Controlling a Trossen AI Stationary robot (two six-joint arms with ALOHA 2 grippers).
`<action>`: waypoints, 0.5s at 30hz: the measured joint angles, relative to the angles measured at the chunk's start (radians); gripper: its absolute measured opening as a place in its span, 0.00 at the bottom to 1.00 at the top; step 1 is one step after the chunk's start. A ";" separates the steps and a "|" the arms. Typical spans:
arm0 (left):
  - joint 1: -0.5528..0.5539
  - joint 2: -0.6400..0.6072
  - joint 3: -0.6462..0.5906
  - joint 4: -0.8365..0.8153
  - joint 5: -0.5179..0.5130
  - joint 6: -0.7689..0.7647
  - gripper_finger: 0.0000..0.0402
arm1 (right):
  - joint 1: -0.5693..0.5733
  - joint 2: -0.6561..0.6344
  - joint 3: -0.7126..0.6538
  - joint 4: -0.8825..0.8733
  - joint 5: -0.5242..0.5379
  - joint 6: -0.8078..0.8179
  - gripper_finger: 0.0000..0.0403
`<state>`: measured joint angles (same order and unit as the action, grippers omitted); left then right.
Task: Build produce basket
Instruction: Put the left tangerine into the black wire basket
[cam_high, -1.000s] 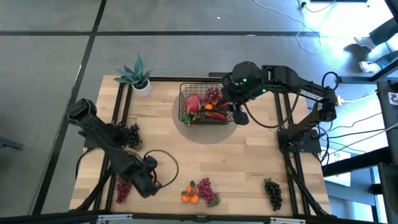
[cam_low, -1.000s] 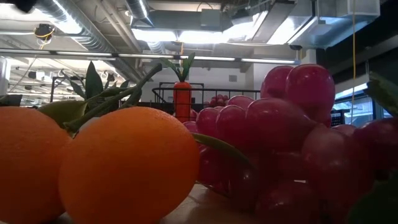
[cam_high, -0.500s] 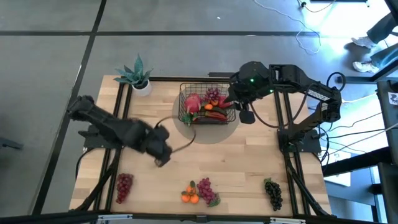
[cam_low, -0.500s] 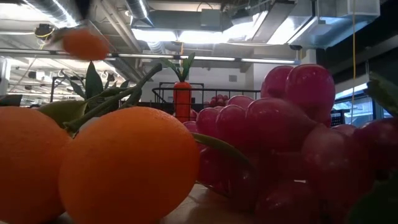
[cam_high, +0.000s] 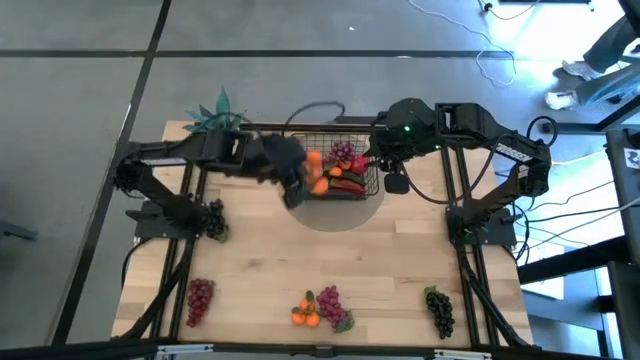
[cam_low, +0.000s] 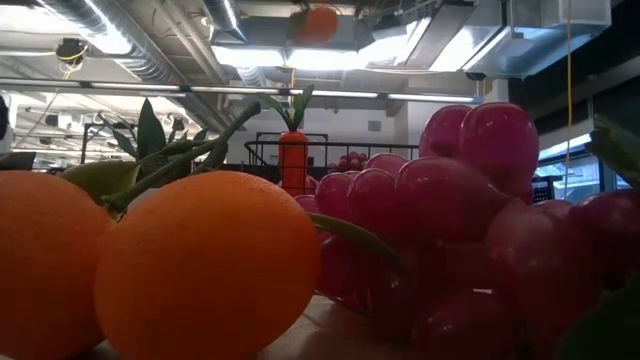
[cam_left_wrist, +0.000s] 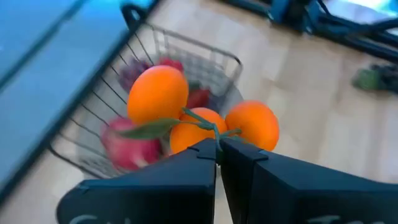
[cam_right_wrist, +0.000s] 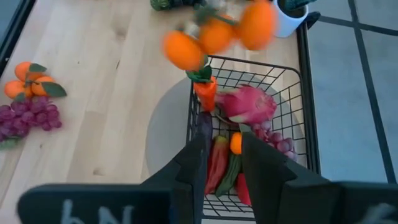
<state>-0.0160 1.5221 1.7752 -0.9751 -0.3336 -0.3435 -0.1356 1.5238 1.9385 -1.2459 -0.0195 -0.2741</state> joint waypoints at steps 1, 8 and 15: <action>0.024 0.012 0.002 0.024 -0.001 0.033 0.00 | 0.000 0.000 0.000 -0.001 0.000 0.000 0.22; 0.148 0.122 0.000 0.104 0.047 0.160 0.00 | 0.000 0.000 0.000 0.000 0.019 0.000 0.22; 0.179 0.271 0.000 0.181 0.103 0.250 0.00 | -0.002 0.000 0.000 0.000 0.080 0.000 0.22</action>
<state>0.1626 1.7930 1.7748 -0.7940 -0.2302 -0.0937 -0.1371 1.5238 1.9385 -1.2455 0.0601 -0.2745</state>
